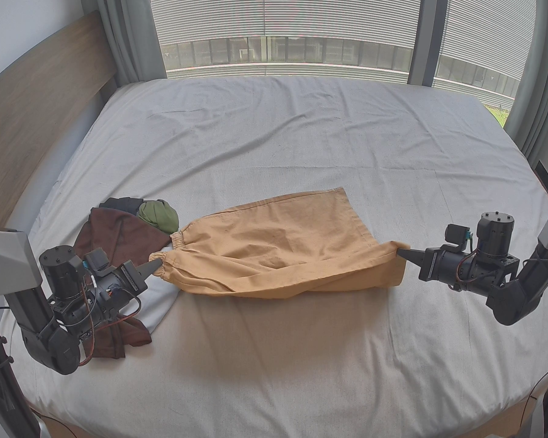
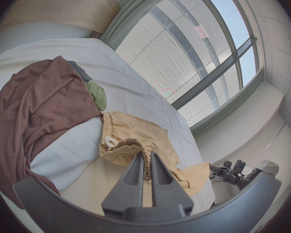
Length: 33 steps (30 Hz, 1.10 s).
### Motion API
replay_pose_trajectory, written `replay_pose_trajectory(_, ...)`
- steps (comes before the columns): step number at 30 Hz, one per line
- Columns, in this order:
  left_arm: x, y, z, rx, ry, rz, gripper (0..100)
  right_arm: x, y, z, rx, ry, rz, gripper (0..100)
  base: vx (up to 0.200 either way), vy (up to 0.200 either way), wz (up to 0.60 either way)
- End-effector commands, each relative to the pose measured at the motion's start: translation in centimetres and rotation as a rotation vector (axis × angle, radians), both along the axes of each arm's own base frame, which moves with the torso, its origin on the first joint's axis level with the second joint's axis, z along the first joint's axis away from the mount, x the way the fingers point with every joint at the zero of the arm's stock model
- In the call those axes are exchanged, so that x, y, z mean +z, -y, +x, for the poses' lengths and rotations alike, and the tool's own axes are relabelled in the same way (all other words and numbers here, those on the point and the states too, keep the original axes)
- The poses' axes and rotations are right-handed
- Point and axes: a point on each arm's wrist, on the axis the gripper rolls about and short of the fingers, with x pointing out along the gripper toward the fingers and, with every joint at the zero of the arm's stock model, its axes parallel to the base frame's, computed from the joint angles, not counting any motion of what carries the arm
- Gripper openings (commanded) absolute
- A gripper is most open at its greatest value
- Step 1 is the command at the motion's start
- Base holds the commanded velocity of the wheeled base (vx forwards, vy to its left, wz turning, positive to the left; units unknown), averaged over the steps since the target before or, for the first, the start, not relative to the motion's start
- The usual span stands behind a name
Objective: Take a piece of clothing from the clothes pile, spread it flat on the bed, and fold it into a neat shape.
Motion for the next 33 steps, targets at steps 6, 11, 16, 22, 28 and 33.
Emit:
replay_pose_trajectory(6,0.0,0.0,-0.9,0.001,-0.028,-0.012,0,1.0,-0.1,-0.2,0.003,-0.002,0.001,0,0.0,0.0,0.0)
replay_pose_trajectory(11,-0.4,0.1,-1.1,-0.003,-0.051,-0.01,0,2.5,-0.3,0.1,0.004,0.042,0.009,0,0.0,0.0,0.0)
replay_pose_trajectory(16,-0.7,0.2,-0.7,-0.004,-0.052,-0.007,0,3.8,-0.4,0.8,0.005,0.042,0.009,0,0.0,0.0,0.0)
replay_pose_trajectory(22,-1.2,0.5,0.9,0.063,-0.03,0.009,0,5.3,-0.6,2.0,0.0,0.081,0.029,0,0.0,0.0,0.0)
replay_pose_trajectory(28,-1.6,0.7,1.2,0.08,-0.033,0.013,0,6.1,-0.8,2.9,0.0,0.079,0.031,0,0.0,0.0,0.0)
replay_pose_trajectory(33,-1.7,0.8,1.4,0.078,-0.033,0.014,0,6.7,-0.8,3.4,-0.002,0.101,0.034,0,0.0,0.0,0.0)
